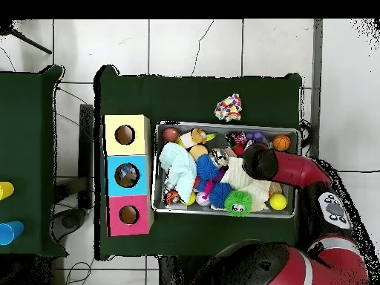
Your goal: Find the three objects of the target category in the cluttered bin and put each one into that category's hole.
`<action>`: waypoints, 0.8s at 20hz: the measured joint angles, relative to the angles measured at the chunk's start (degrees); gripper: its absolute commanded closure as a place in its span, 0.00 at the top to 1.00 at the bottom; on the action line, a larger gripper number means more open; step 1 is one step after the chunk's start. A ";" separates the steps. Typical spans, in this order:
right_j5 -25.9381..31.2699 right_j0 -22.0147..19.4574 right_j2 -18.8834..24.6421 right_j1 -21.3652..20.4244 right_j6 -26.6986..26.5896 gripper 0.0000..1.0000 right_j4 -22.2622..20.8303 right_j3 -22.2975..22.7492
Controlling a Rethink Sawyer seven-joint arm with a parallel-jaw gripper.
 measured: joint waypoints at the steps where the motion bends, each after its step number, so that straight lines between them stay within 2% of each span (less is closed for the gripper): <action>1: 0.07 0.03 -0.07 0.23 -0.01 1.00 -0.18 -0.38; 12: 2.43 0.72 -0.39 0.92 -0.01 1.00 -1.34 -2.29; 16: 5.23 2.23 -1.63 1.70 -0.01 1.00 -1.32 -4.34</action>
